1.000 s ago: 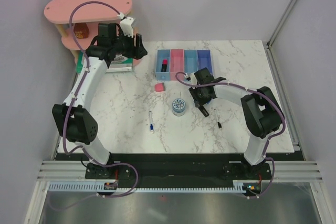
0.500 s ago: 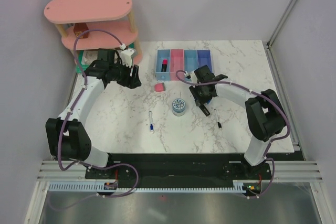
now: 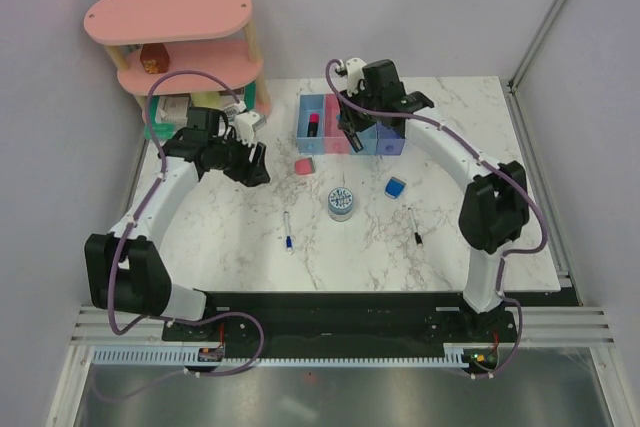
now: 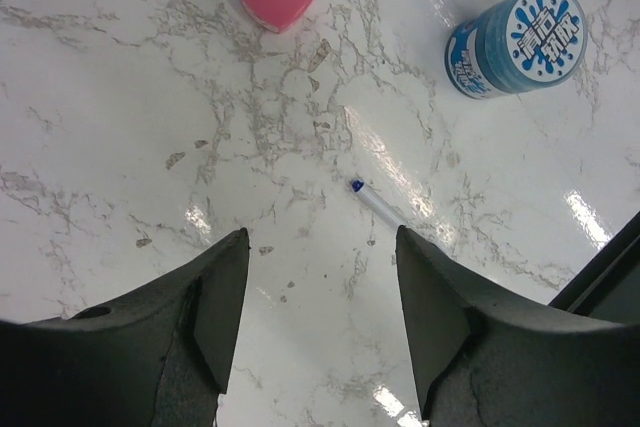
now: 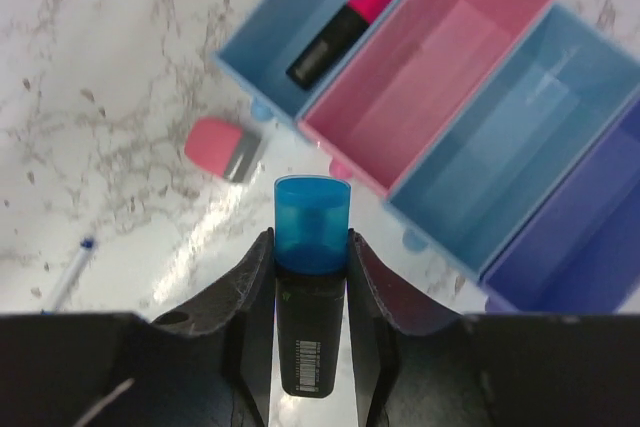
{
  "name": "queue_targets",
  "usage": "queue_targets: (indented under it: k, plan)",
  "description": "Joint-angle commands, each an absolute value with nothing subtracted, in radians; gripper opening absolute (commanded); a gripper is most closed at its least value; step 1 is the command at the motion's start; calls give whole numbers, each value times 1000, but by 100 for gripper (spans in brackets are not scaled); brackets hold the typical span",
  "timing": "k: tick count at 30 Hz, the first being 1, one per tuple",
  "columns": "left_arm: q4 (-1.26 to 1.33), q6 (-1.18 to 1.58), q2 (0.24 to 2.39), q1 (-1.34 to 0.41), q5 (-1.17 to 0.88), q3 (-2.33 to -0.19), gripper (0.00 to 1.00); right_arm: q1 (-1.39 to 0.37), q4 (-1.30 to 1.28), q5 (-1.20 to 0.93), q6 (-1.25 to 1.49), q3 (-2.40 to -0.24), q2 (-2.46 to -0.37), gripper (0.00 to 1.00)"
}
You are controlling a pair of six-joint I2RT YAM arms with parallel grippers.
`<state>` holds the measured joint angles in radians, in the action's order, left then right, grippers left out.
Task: Sort the stationery into containers
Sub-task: Pick up the pen from the center of the board, then place the pen in the storage box.
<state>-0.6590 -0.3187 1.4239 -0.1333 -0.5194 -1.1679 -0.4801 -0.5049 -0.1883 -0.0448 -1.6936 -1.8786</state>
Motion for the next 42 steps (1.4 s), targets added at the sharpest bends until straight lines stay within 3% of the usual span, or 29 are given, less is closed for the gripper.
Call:
queue_targets:
  k: [1, 6, 10, 19, 42]
  plan:
    - [-695, -379, 1365, -140, -568, -1140, 66, -477, -425, -270, -3, -1896, -2037, 0]
    - [-741, -402, 1327, -141, -560, -1111, 66, -476, -359, -293, 57, -2081, -2226, 0]
    - [-772, -407, 1307, -147, -571, -1097, 66, -476, -200, -325, 113, -2103, -2311, 0]
    - [-818, -431, 1318, -149, -577, -1085, 66, -476, -40, -318, 192, -2155, -2368, 0]
    - [-824, -428, 1339, -158, -623, -1097, 66, -477, 28, -305, 253, -2250, -2543, 2]
